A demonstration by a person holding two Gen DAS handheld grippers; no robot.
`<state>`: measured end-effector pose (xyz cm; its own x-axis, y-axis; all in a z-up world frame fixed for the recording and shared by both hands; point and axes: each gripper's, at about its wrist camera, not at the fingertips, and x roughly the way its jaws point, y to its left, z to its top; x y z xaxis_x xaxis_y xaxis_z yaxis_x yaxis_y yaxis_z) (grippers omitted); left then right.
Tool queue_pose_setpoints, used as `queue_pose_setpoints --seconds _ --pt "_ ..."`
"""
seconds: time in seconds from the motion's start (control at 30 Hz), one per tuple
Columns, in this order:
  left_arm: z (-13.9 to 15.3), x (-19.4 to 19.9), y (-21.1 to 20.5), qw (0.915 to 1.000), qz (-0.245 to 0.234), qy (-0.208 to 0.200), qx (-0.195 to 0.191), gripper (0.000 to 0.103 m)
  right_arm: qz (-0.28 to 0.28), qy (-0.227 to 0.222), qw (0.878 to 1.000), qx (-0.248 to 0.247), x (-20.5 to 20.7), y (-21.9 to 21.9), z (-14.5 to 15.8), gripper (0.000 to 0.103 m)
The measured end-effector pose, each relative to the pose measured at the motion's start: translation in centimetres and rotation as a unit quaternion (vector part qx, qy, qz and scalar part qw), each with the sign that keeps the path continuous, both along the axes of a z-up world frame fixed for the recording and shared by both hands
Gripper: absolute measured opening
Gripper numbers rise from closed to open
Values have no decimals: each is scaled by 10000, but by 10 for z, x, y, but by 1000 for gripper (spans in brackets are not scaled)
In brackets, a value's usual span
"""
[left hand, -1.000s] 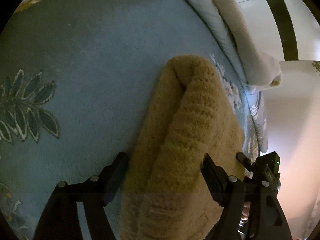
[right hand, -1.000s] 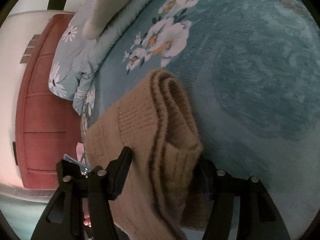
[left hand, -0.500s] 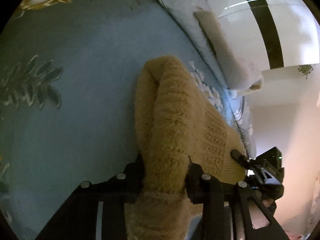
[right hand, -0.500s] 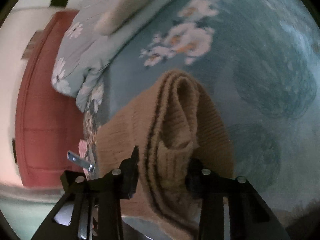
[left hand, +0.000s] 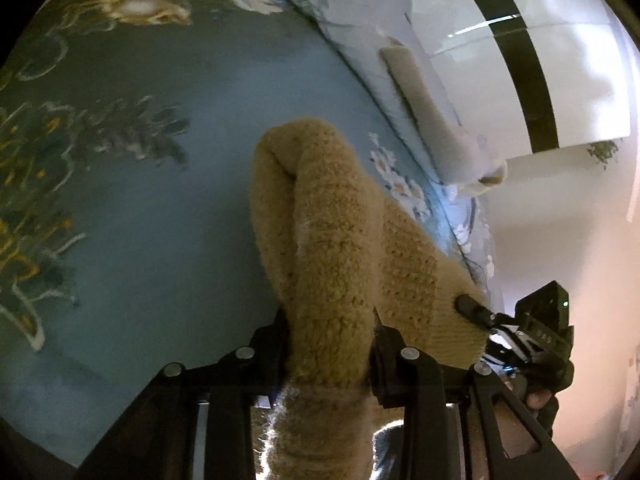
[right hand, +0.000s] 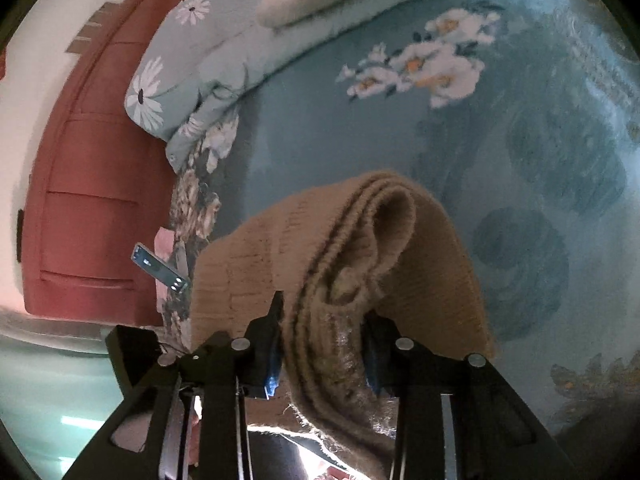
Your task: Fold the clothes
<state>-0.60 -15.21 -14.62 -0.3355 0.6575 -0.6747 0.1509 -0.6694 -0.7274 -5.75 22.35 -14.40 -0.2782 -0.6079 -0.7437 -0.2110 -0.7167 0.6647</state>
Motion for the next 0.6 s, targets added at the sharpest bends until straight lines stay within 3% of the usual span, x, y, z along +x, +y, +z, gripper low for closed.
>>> queue_pose_setpoints --seconds 0.33,0.6 --pt "-36 22 -30 9981 341 -494 107 37 27 -588 9981 198 2 -4 -43 40" --pt "-54 19 -40 9968 313 -731 40 55 -118 -778 9969 92 3 4 -70 51"
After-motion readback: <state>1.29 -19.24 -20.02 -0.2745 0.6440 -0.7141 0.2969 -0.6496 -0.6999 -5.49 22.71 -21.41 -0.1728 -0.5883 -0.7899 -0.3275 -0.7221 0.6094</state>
